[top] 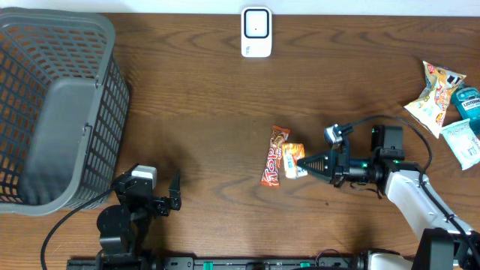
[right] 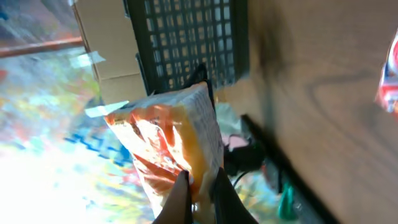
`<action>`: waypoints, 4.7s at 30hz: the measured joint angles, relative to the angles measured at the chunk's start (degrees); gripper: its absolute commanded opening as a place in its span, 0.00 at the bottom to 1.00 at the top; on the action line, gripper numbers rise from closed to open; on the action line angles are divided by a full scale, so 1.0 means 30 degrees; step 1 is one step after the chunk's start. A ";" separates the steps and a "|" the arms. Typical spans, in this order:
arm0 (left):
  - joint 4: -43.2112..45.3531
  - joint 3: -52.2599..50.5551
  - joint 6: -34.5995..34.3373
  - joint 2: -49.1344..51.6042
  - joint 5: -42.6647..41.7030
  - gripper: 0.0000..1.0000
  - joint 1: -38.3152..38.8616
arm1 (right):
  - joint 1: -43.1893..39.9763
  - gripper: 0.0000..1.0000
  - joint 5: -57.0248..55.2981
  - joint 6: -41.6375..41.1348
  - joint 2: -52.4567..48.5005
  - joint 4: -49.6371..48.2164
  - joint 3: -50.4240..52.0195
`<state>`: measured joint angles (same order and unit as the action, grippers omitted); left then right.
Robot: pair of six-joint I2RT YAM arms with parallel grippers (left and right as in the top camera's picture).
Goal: Scan the item barcode
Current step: 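Move the right gripper to the orange tissue pack and grasp it, then lift the tissue pack and carry it toward the scanner, then hold the tissue pack up in front of the scanner, then carry the tissue pack to the right edge and release it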
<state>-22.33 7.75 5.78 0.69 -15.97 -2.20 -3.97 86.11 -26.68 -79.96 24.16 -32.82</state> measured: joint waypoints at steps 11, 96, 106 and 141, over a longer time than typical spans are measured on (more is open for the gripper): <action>0.0000 0.0000 0.0000 0.0000 0.0000 0.98 0.0000 | 0.0911 0.01 0.0466 0.2907 0.0000 0.6353 0.0015; 0.0000 0.0000 0.0000 0.0007 0.0000 0.98 0.0000 | 0.8772 0.01 -3.2873 1.1730 -1.9059 -0.5661 -2.9223; 0.0000 0.0000 0.0000 0.0007 0.0000 0.98 0.0000 | 1.0695 0.01 -3.7951 1.5701 -2.1026 -0.6594 -2.9434; 0.0000 0.0000 -0.0007 0.0007 0.0000 0.98 0.0000 | 0.1559 0.01 -4.4209 0.7592 -1.7974 0.7570 -2.9529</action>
<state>-22.33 7.75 5.76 0.71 -15.97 -2.20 0.71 -46.52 -3.90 -133.88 46.87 -121.40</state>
